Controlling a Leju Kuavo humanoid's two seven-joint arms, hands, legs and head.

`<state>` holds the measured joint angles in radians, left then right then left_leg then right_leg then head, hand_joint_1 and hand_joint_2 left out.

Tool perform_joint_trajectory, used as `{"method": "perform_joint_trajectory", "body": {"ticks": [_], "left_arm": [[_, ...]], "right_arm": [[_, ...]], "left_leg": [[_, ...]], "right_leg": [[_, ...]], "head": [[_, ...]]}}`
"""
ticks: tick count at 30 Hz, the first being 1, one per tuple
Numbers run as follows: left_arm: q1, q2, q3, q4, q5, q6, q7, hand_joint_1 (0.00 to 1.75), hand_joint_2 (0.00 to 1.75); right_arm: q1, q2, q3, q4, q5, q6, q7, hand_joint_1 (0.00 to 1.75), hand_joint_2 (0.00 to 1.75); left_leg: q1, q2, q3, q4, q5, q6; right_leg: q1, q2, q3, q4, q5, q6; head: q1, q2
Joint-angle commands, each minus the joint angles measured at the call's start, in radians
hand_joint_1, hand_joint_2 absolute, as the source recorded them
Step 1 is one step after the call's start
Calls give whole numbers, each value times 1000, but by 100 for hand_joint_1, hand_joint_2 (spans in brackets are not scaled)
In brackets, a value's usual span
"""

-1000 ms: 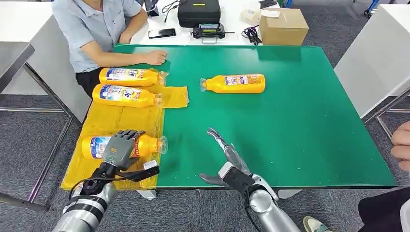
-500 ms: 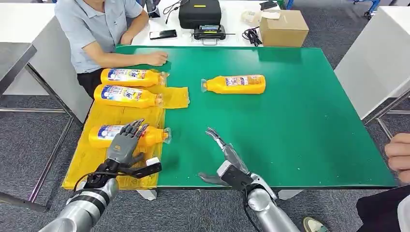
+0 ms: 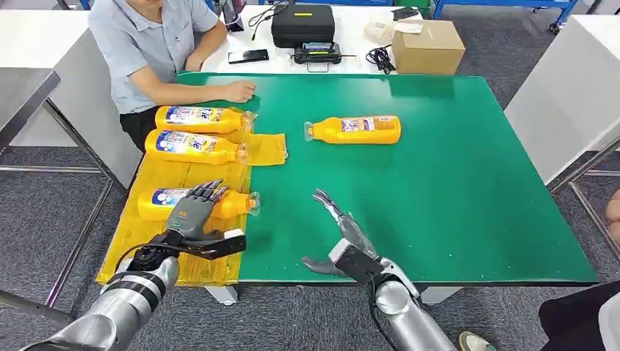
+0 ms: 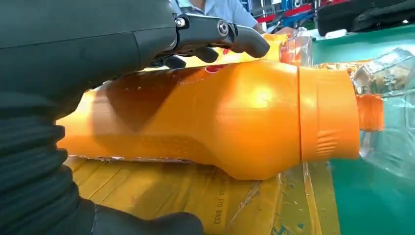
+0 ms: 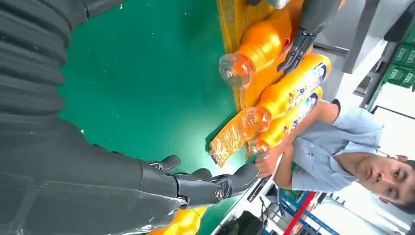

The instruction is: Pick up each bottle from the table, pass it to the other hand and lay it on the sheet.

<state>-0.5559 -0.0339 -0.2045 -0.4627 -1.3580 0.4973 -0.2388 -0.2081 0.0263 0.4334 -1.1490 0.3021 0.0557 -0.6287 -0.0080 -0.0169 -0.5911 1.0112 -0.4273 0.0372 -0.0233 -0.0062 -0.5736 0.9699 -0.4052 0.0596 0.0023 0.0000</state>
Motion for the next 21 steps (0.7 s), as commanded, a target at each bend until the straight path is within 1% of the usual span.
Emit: {"method": "perform_joint_trajectory", "body": {"ticks": [1, 2, 3, 6, 7, 9, 10, 11, 12, 14, 16, 19, 21], "left_arm": [[43, 24, -59, 73, 1, 13, 4, 0, 175], [43, 24, -59, 73, 1, 13, 4, 0, 175], [43, 24, -59, 73, 1, 13, 4, 0, 175], [47, 14, -67, 50, 33, 73, -11, 0, 175], [48, 7, -67, 39, 47, 88, -19, 0, 175], [72, -16, -67, -30, 102, 159, -50, 0, 175], [88, -25, -80, -70, 126, 183, -57, 0, 175], [116, -33, -89, -150, 139, 201, -62, 0, 175], [140, -36, -85, -212, 136, 201, -67, 0, 175], [223, -69, -46, -401, 118, 201, -104, 0, 175], [269, -99, -20, -500, 108, 201, -143, 0, 175], [296, -121, -25, -566, 123, 201, -193, 0, 175], [310, -124, -50, -596, 167, 201, -219, 0, 175]], "right_arm": [[-31, 8, -18, 59, 0, 3, -2, 0, 175], [-31, 8, -18, 59, 0, 3, -2, 0, 175], [-31, 8, -18, 59, 0, 3, -2, 0, 175], [-19, 8, -26, 46, 0, 0, -3, 0, 175], [-16, 7, -29, 42, 0, 0, -3, 0, 175], [0, 6, -37, 26, 1, -3, -4, 0, 175], [8, 7, -41, 17, 1, -5, -4, 0, 175], [14, 6, -40, 10, 3, -8, -5, 0, 175], [16, 6, -39, 8, 3, -9, -5, 0, 175], [24, 4, -34, 1, 6, -19, -6, 0, 175], [27, 4, -33, -1, 6, -25, -6, 0, 175], [35, 7, -40, -7, -4, -34, -8, 0, 175], [46, 18, -57, -20, -31, -34, -12, 0, 175]], "left_leg": [[1, 5, 2, -1, -1, -2], [0, 4, 2, -1, -1, -1], [1, 6, 2, -1, -1, -3], [0, 4, 2, -1, -1, -2], [1, 5, 2, -1, -1, -2], [0, 2, 1, -1, 0, -1], [1, 3, 1, -1, 0, -2], [1, 2, 0, -1, 0, -2], [0, 1, 0, -1, 0, -1], [1, 1, -2, 0, -1, -2], [1, 1, -3, 1, -2, -2], [2, 3, -7, 2, -2, -2], [1, 2, -10, 1, -1, -1]], "right_leg": [[1, 4, 0, -1, 1, -3], [0, 3, 1, -1, 0, -2], [2, 5, 0, -2, 1, -3], [1, 3, 1, -1, 0, -2], [1, 4, 0, -2, 1, -3], [0, 2, 0, -1, 0, -2], [1, 2, 0, -1, 0, -2], [1, 1, -1, -1, 0, -2], [0, 0, -1, 0, 0, -1], [1, 0, -2, -1, -1, -2], [1, 0, -4, -1, -1, -2], [2, 1, -7, 0, -1, -2], [1, 1, -11, 0, 0, -1]], "head": [[0, 0], [0, 0], [0, 0], [0, 0], [0, 0], [0, 0], [0, 0], [0, 0], [0, 0], [0, 0], [0, 0], [0, 0], [0, 0]]}}
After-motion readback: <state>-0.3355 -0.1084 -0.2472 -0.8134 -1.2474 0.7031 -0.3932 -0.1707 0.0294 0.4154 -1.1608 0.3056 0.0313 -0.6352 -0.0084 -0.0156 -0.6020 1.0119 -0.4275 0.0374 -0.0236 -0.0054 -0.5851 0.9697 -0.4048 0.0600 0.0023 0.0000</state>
